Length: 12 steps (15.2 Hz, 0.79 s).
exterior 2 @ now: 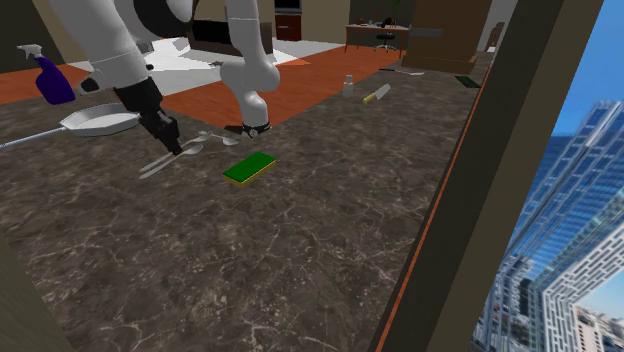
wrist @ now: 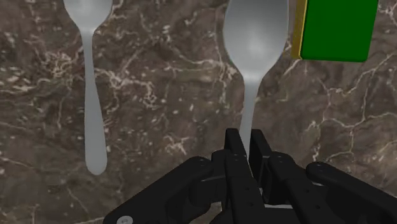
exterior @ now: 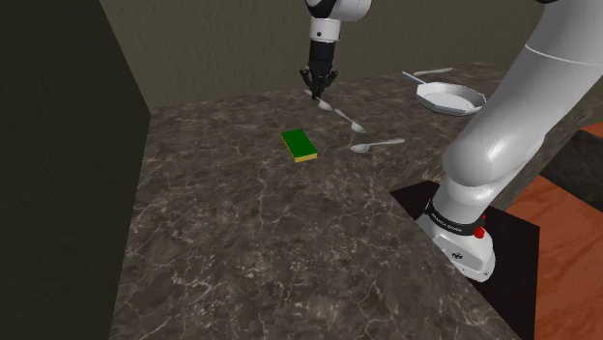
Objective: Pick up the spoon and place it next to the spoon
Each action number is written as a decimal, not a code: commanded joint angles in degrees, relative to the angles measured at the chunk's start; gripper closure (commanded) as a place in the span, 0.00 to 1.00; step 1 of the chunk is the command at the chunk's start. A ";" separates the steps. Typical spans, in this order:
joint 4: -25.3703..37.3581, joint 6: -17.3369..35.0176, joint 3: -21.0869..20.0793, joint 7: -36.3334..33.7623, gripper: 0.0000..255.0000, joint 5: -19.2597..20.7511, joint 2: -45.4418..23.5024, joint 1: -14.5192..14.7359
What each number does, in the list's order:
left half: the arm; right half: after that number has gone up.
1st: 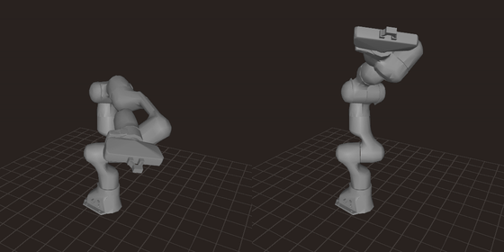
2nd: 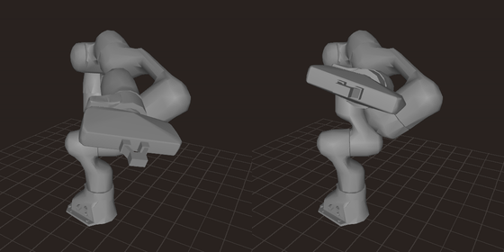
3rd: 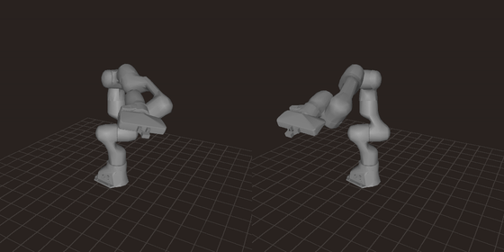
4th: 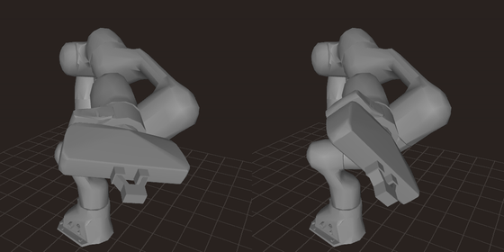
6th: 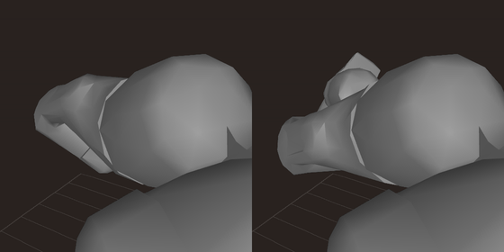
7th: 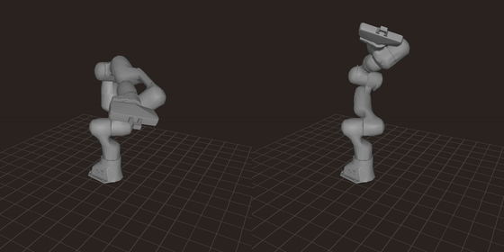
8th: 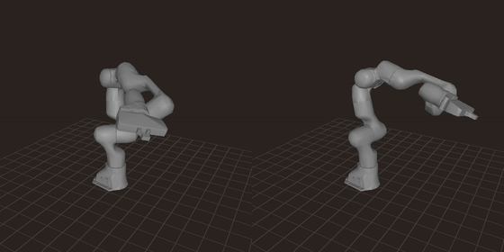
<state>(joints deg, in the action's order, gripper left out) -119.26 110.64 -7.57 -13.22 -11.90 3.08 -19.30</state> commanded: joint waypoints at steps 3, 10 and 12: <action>-2.12 -0.94 3.09 5.61 1.00 0.68 2.01 -2.76; -2.82 -2.78 8.54 14.79 1.00 2.64 2.98 -7.47; -3.08 -2.45 9.74 16.92 1.00 3.08 2.59 -8.51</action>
<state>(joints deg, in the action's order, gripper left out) -122.13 107.89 1.75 2.82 -8.98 5.91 -27.44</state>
